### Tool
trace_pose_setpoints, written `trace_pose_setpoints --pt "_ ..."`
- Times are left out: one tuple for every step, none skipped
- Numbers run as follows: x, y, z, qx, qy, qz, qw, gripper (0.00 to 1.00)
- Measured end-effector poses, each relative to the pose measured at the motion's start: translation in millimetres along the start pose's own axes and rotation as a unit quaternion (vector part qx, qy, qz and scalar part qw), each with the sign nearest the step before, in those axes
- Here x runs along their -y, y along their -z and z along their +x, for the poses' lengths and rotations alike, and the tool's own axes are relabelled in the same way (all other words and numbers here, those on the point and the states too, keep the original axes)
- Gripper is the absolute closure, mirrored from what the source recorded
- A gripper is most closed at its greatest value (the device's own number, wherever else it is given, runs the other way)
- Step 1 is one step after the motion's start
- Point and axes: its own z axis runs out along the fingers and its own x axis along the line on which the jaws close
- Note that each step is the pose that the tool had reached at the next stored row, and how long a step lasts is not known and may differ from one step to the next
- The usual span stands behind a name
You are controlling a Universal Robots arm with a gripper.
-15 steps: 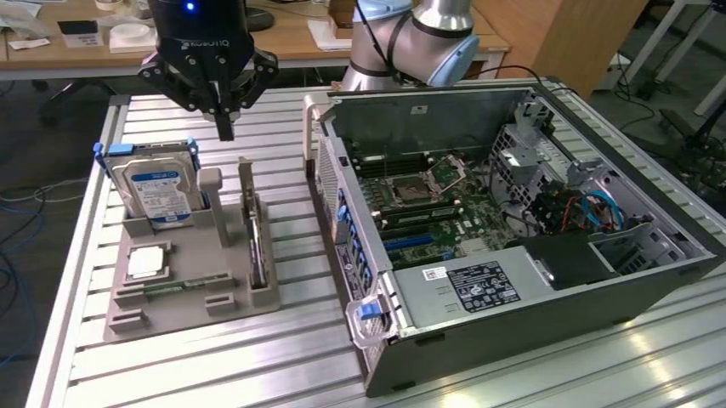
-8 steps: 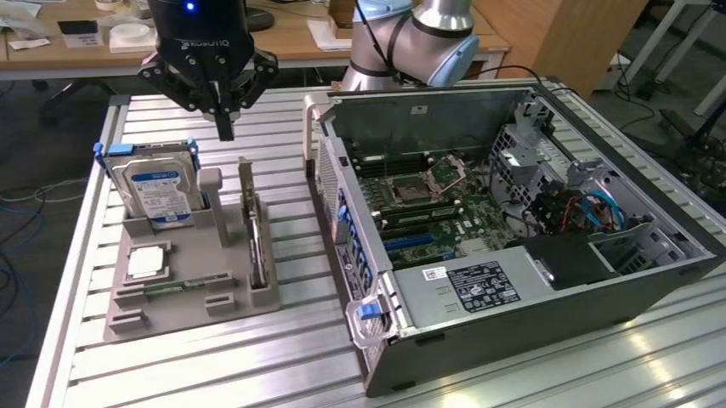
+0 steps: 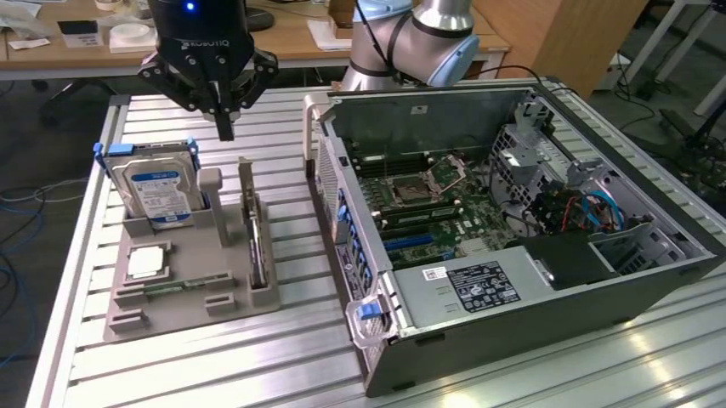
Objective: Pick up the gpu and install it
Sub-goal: 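Pick up the gpu and move the gpu toward the slot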
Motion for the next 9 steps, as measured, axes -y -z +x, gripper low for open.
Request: trace_pose_setpoints --pt "0.0 0.0 0.0 0.0000 0.000 0.0000 1.0000 0.89" --pt "0.0 0.0 0.0 0.0000 0.000 0.0000 1.0000 0.89" --pt "0.0 0.0 0.0 0.0000 0.000 0.0000 1.0000 0.83" --pt "0.0 0.0 0.0 0.0000 0.000 0.0000 1.0000 0.83" --pt "0.0 0.0 0.0 0.0000 0.000 0.0000 1.0000 0.77" --pt "0.0 0.0 0.0 0.0000 0.000 0.0000 1.0000 0.71" --pt "0.0 0.0 0.0 0.0000 0.000 0.0000 1.0000 0.71" --pt "0.0 0.0 0.0 0.0000 0.000 0.0000 1.0000 0.65" --pt "0.0 0.0 0.0 0.0000 0.000 0.0000 1.0000 0.59"
